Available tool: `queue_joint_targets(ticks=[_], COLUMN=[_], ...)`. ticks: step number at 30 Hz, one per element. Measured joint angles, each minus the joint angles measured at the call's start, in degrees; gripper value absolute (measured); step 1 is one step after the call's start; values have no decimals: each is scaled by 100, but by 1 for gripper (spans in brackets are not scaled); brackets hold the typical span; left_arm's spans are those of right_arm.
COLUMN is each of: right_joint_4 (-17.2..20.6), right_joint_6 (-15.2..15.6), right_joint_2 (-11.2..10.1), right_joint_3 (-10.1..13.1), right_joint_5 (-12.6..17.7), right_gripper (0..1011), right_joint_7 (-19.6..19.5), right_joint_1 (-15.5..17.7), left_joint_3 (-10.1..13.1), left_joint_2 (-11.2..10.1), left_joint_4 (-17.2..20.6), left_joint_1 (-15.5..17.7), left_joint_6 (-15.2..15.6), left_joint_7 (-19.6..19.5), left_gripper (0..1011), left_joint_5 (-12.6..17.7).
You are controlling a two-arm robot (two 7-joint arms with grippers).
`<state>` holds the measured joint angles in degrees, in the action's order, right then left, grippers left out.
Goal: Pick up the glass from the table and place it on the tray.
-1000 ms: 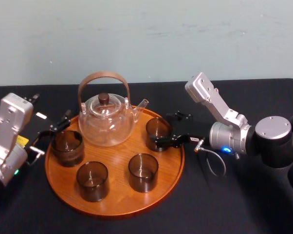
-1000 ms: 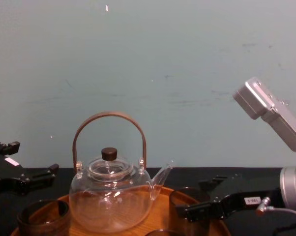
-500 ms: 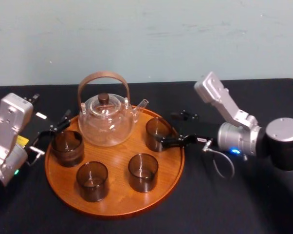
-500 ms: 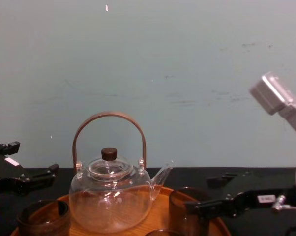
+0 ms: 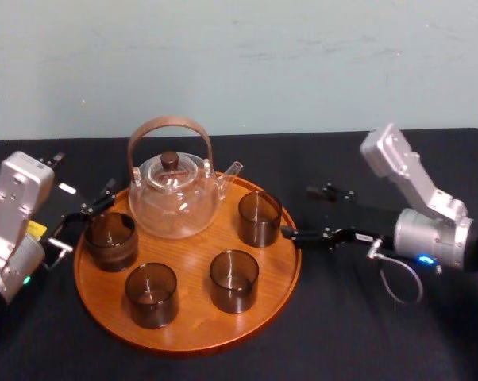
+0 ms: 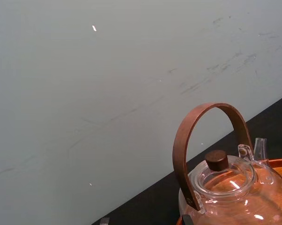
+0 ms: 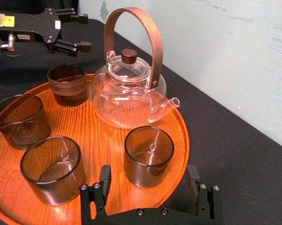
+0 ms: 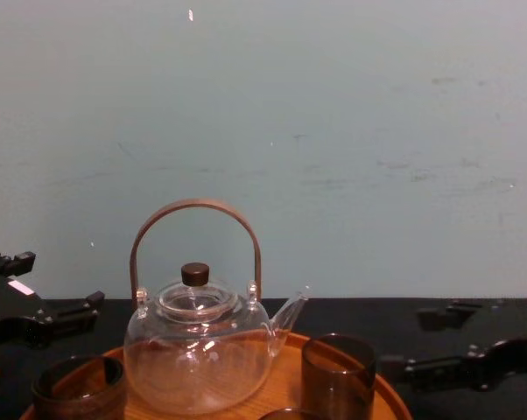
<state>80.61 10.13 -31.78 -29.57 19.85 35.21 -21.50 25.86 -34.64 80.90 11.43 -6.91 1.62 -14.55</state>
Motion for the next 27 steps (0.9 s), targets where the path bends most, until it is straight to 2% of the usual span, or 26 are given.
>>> queue_joint_targets(ticks=[4,5,6,9,14,18,22,27], right_joint_4=[216,343,343,511,655,754,800,797], right_joint_6=[-43,-70,-70,-124,-242,-375,-533,-648], right_joint_2=[-166,-262,-262,-356,-381,-310,-139,58], right_joint_3=[143,251,251,447,686,918,1174,1346], right_joint_5=[117,186,186,277,313,300,267,204], right_gripper=[1002,1002,1002,1002,1002,1002,1002,1002], right_joint_7=[-73,-153,-153,-354,-682,-1041,-1449,-1757], right_joint_1=[205,345,345,566,825,1054,1274,1393], left_joint_3=[0,0,0,0,0,0,0,0], left_joint_2=[0,0,0,0,0,0,0,0], left_joint_4=[0,0,0,0,0,0,0,0], left_joint_1=[0,0,0,0,0,0,0,0], left_joint_6=[0,0,0,0,0,0,0,0], left_joint_7=[0,0,0,0,0,0,0,0], left_gripper=[1001,1001,1002,1002,1001,1001,1001,1001], left_joint_5=[0,0,0,0,0,0,0,0])
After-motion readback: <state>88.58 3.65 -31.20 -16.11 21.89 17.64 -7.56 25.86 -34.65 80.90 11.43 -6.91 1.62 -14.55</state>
